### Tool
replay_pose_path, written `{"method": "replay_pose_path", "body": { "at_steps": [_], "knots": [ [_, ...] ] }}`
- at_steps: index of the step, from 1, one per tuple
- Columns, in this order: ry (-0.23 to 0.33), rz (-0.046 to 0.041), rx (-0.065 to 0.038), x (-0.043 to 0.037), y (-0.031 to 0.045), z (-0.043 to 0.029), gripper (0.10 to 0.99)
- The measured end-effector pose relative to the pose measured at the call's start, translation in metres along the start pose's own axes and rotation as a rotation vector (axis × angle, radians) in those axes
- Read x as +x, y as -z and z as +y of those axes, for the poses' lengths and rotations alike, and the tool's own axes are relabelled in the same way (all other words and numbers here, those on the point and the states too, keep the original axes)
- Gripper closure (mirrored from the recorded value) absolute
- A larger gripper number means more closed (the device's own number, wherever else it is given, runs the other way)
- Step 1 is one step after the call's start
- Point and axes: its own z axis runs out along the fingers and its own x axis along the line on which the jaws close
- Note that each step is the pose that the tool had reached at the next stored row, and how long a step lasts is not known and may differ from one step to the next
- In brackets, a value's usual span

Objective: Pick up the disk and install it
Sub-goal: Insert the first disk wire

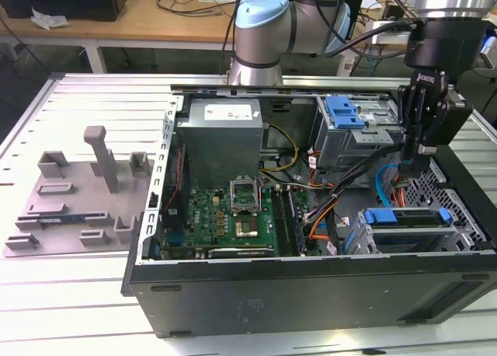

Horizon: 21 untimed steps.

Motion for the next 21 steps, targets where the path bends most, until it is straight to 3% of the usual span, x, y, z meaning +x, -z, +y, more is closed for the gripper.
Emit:
{"method": "replay_pose_path", "body": {
  "at_steps": [8, 21],
  "knots": [
    [-0.010, 0.0026, -0.004, -0.0005, -0.0020, 0.0000, 0.733],
    [-0.018, 0.0137, -0.006, 0.0005, -0.0069, -0.0001, 0.733]
  ]
}}
